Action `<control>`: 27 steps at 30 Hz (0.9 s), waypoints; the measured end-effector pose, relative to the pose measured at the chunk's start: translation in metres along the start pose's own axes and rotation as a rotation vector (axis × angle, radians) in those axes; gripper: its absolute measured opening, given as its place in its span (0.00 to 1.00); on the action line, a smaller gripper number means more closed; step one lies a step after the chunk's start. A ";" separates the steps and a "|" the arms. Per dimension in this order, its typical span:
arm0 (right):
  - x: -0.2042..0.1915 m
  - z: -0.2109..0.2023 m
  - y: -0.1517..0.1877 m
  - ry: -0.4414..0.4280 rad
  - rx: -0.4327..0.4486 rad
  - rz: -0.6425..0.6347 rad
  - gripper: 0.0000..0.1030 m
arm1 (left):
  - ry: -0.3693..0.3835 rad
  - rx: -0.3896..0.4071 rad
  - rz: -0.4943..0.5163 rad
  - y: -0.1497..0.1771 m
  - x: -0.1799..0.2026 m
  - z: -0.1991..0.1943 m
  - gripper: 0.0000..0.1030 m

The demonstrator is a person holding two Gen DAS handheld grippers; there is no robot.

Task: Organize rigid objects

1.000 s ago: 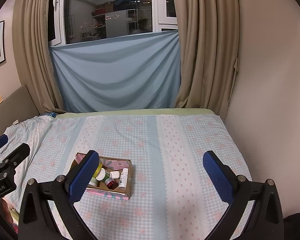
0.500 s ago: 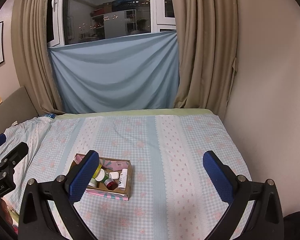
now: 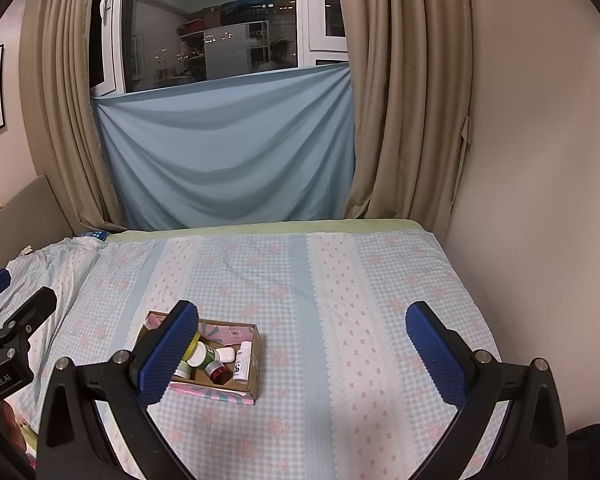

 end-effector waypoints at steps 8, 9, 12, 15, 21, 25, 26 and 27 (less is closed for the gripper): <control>0.001 0.004 -0.002 0.005 0.000 0.002 1.00 | -0.007 0.012 0.010 -0.003 0.001 0.003 1.00; 0.001 0.003 -0.002 0.005 0.001 0.002 1.00 | -0.009 0.015 0.011 -0.003 0.002 0.003 1.00; 0.001 0.003 -0.002 0.006 0.002 0.002 1.00 | -0.007 0.031 0.004 -0.003 0.001 0.002 1.00; 0.001 0.004 -0.002 0.005 0.002 0.002 1.00 | -0.004 0.048 -0.009 -0.004 -0.001 -0.001 1.00; 0.001 0.004 -0.002 0.006 0.002 0.001 1.00 | -0.034 0.055 -0.010 -0.004 -0.002 -0.003 1.00; 0.001 0.006 -0.003 0.008 0.000 0.004 1.00 | -0.043 0.037 0.005 0.000 0.000 0.003 1.00; 0.002 0.008 -0.003 0.009 -0.002 0.004 1.00 | -0.042 0.028 0.005 0.002 0.000 0.006 1.00; 0.000 0.009 -0.004 0.012 -0.004 0.004 1.00 | -0.040 0.023 0.005 0.003 0.001 0.007 1.00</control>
Point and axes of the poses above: each gripper's, at about its wrist camera, not at the fingertips, and z roughly the way its jaws point, x to its right, y to its underside, the point moved 5 cm from there along z, roughly the way its jaws point, and after that the axes turned 1 degree about -y, right-handed, at the moved point
